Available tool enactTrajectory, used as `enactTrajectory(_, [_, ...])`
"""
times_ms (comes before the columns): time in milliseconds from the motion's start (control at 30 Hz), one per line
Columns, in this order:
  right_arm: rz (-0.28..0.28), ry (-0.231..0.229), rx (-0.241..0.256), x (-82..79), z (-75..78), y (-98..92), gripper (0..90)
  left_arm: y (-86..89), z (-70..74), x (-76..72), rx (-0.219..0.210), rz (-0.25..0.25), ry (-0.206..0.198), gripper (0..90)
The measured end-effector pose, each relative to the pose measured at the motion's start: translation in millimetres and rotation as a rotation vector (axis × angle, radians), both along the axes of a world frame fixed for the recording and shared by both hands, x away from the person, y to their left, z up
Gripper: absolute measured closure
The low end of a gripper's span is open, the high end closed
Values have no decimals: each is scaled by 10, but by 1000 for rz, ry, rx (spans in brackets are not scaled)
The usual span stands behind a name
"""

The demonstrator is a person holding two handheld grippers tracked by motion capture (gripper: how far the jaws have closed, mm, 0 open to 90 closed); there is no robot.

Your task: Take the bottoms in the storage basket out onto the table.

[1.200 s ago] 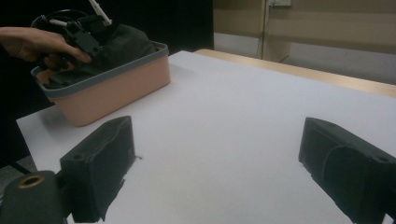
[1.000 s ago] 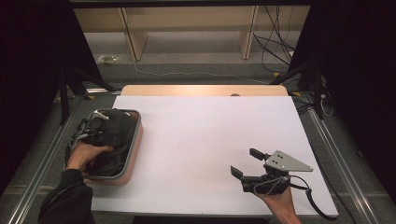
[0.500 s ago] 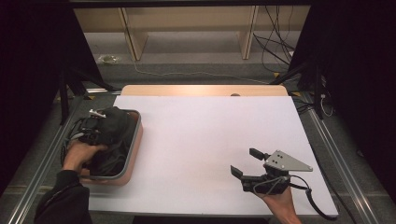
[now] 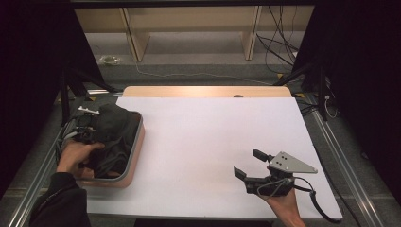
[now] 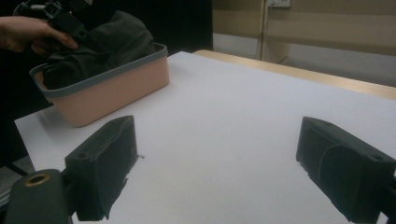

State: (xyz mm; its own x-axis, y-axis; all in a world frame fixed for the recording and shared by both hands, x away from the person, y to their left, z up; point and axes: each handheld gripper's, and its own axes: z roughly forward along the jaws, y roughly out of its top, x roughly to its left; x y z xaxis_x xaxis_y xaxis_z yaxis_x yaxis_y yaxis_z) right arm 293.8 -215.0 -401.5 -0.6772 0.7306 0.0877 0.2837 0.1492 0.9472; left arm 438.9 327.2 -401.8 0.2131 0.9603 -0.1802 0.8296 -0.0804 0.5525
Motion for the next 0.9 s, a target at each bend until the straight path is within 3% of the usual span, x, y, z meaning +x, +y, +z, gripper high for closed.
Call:
enactTrajectory(233, [-3, -2, 1, 0, 3, -3, 132, 94, 140, -48, -87, 9, -48, 556])
enactTrajectory(667, [-4, -3, 0, 3, 3, -5, 132, 152, 310, -111, -153, 13, -113, 557])
enactTrajectory(733, [-4, -3, 0, 4, 2, -5, 132, 167, 365, -132, -173, 11, -136, 557])
enactTrajectory(767, [-5, -2, 1, 5, 1, -4, 132, 186, 436, -162, -210, 14, -175, 557])
enactTrajectory(800, [-5, -2, 1, 5, 1, -4, 132, 186, 436, -162, -210, 14, -175, 557])
enactTrajectory(900, [-7, -3, 0, 5, 0, -4, 133, 207, 559, -206, -262, 11, -226, 558])
